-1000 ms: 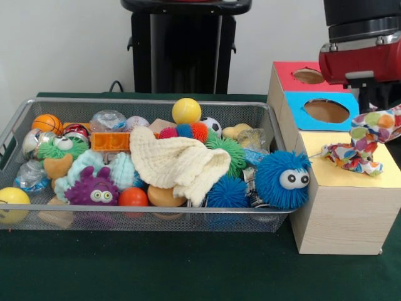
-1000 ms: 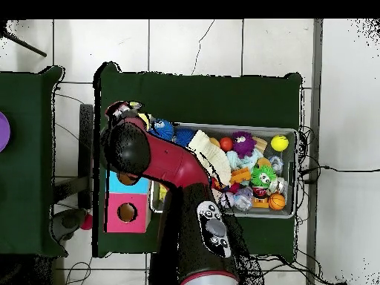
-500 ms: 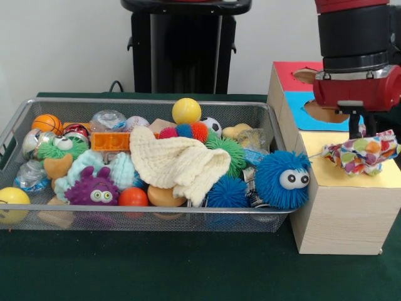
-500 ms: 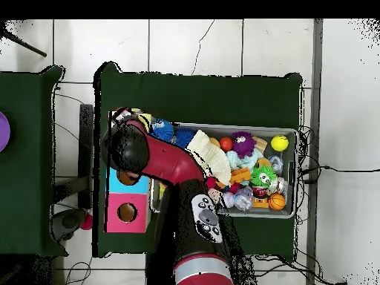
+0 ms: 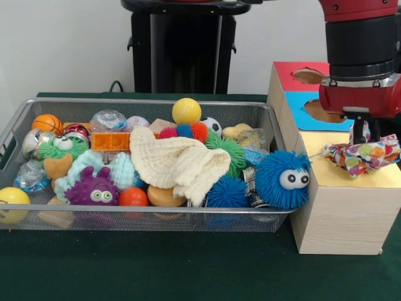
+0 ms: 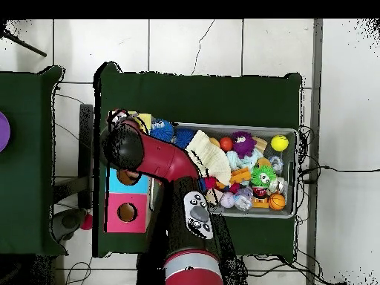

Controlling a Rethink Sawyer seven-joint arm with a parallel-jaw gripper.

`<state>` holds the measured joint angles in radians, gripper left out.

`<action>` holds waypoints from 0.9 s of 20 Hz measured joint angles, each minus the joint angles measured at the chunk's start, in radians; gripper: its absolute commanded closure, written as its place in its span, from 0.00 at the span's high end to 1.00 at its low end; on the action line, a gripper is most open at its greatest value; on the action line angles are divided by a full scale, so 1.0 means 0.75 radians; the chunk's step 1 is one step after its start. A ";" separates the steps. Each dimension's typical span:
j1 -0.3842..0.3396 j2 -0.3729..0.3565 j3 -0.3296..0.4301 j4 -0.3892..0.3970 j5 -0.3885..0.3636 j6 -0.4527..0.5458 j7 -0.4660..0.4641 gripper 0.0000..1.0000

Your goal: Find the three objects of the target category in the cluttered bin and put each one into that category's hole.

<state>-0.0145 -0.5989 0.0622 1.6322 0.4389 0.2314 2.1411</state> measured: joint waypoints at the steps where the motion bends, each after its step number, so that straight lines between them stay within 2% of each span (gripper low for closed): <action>1: 0.003 0.001 -0.005 -0.004 0.000 0.019 0.000 0.00; 5: 0.007 0.002 -0.021 -0.013 -0.013 0.079 0.000 0.00; 12: 0.008 0.002 -0.050 -0.047 -0.102 0.274 0.000 0.00; 18: 0.011 0.002 -0.067 -0.079 -0.169 0.312 0.000 0.00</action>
<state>-0.0062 -0.5972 0.0120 1.5732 0.3123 0.4655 2.1411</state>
